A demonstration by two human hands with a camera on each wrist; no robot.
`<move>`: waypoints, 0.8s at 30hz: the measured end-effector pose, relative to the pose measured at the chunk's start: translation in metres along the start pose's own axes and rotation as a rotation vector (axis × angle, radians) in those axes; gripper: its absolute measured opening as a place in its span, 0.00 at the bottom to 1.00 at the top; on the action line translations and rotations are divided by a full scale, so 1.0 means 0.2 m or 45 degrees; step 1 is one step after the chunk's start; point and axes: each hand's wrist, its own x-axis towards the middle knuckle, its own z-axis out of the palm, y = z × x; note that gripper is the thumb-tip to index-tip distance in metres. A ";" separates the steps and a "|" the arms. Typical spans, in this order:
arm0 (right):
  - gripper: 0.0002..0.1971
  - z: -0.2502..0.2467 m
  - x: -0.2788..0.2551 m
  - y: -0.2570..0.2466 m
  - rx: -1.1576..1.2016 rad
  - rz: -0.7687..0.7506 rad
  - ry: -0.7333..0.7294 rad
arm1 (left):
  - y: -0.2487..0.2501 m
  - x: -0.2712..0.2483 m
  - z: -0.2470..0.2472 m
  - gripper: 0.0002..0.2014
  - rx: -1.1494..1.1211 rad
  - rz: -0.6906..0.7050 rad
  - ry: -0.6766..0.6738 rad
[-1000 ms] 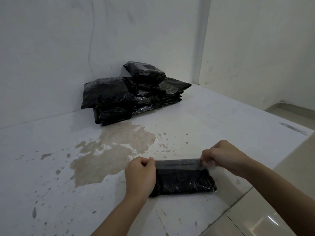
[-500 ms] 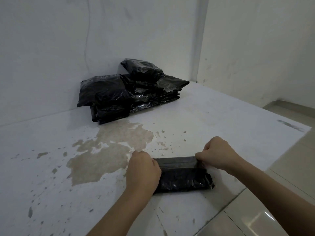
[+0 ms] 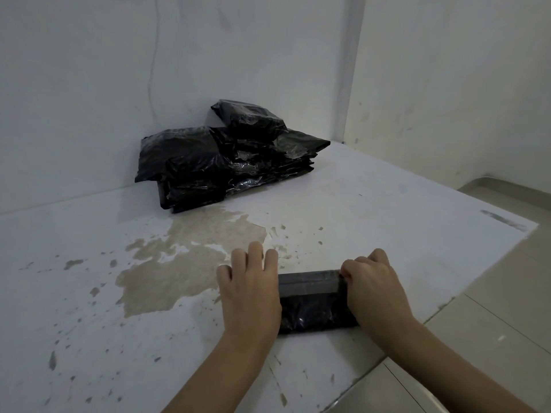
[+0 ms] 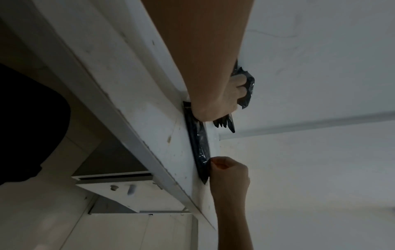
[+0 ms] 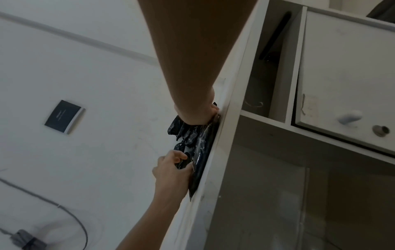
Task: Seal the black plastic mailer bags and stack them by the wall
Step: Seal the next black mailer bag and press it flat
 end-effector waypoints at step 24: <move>0.21 -0.07 0.06 -0.07 0.144 0.240 -0.219 | -0.04 0.03 -0.07 0.17 -0.498 -0.487 -0.476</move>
